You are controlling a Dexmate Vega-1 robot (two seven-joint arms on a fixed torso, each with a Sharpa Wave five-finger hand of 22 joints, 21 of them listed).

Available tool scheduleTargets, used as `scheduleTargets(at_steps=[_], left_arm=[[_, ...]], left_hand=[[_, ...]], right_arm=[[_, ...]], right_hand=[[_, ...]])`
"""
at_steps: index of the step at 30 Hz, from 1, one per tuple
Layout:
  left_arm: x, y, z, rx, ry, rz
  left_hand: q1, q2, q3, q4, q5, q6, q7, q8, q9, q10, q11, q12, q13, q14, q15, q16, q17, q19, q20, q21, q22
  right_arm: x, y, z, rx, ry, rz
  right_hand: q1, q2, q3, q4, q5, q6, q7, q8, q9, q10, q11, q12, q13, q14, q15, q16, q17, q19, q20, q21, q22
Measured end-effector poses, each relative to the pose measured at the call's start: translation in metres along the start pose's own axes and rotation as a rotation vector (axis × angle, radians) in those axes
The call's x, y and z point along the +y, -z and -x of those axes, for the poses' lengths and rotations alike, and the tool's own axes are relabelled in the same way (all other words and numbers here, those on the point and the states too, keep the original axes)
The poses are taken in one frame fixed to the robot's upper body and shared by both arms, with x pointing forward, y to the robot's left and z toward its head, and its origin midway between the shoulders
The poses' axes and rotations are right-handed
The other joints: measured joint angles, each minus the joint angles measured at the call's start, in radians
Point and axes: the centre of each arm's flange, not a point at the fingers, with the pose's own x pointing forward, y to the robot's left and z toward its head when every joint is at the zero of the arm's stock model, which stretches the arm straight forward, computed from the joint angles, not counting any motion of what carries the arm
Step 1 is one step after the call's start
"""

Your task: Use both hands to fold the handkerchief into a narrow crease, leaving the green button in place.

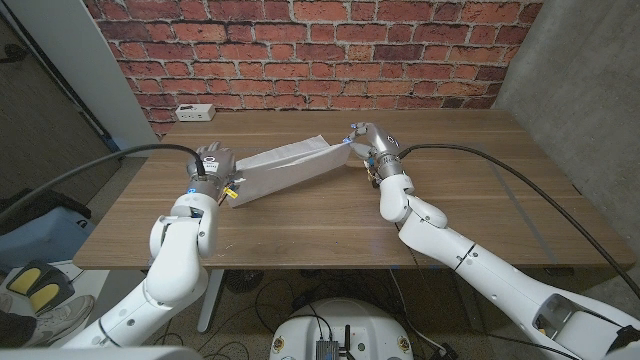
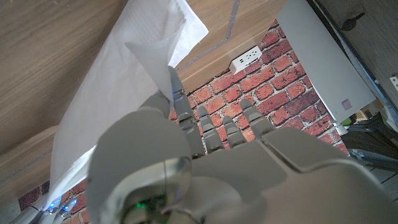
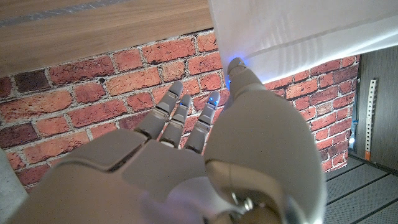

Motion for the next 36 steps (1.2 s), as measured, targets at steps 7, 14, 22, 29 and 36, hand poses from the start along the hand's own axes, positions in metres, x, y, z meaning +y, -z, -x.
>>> scheduleTargets(at_steps=[7, 14, 22, 29, 36], left_arm=[[-0.002, -0.001, -0.011, 0.011, -0.001, -0.010], [-0.004, -0.002, -0.020, 0.021, 0.003, -0.022], [-0.005, -0.001, -0.030, 0.035, 0.002, -0.030], [-0.006, -0.001, -0.037, 0.054, -0.002, -0.042], [-0.008, 0.000, -0.041, 0.079, 0.000, -0.057]], left_hand=[[0.000, 0.000, 0.000, 0.000, 0.000, 0.005, 0.006, 0.003, -0.004, 0.000, 0.000, 0.000, 0.000, 0.000, 0.000, 0.000, 0.000, 0.004, -0.004, 0.000, 0.000], [0.000, 0.000, -0.003, -0.003, 0.000, 0.007, 0.004, 0.003, -0.009, 0.001, -0.001, 0.000, 0.000, 0.000, 0.000, 0.000, 0.000, 0.004, -0.004, 0.000, 0.000], [0.002, 0.002, -0.003, -0.003, -0.002, 0.007, 0.004, 0.003, -0.018, 0.004, -0.004, 0.000, 0.000, 0.000, 0.000, 0.000, 0.000, 0.004, -0.004, 0.000, 0.000], [0.002, 0.002, -0.007, -0.007, -0.002, 0.007, 0.004, 0.003, -0.023, 0.004, -0.004, 0.000, 0.000, 0.001, -0.001, 0.000, 0.000, 0.004, -0.004, 0.000, 0.000], [0.002, 0.002, -0.007, -0.007, -0.004, 0.012, 0.009, 0.002, -0.028, 0.005, -0.002, 0.000, 0.000, 0.005, -0.005, 0.000, 0.000, 0.004, -0.004, 0.000, 0.000]], right_arm=[[0.003, 0.000, -0.011, -0.004, -0.011, -0.013], [0.005, 0.001, -0.022, -0.007, -0.018, -0.022], [0.006, 0.002, -0.035, -0.009, -0.023, -0.030], [0.009, 0.002, -0.047, -0.017, -0.032, -0.045], [0.012, 0.002, -0.060, -0.025, -0.040, -0.056]], right_hand=[[0.000, 0.000, -0.003, -0.003, 0.000, 0.000, 0.000, 0.000, 0.000, 0.000, 0.000, 0.000, 0.000, 0.000, 0.000, 0.000, 0.000, 0.000, 0.000, 0.000, 0.000], [0.000, 0.000, -0.003, -0.003, 0.000, 0.002, -0.002, -0.007, 0.000, 0.000, 0.000, 0.000, 0.000, 0.000, 0.000, 0.000, 0.000, 0.000, 0.000, 0.000, 0.000], [0.000, 0.000, -0.003, -0.003, 0.000, 0.002, -0.002, -0.007, 0.005, 0.000, 0.000, 0.000, 0.000, 0.002, -0.002, 0.000, 0.000, 0.000, 0.000, 0.000, 0.000], [0.000, 0.000, -0.003, -0.004, 0.000, 0.002, -0.002, -0.008, 0.005, 0.000, 0.000, 0.000, 0.000, 0.006, -0.005, 0.000, 0.000, 0.000, 0.000, 0.000, 0.000], [0.000, 0.000, -0.005, -0.003, 0.000, -0.001, 0.001, -0.012, 0.004, 0.000, 0.000, 0.000, 0.000, 0.005, -0.005, 0.000, 0.000, 0.000, 0.000, 0.000, 0.000]])
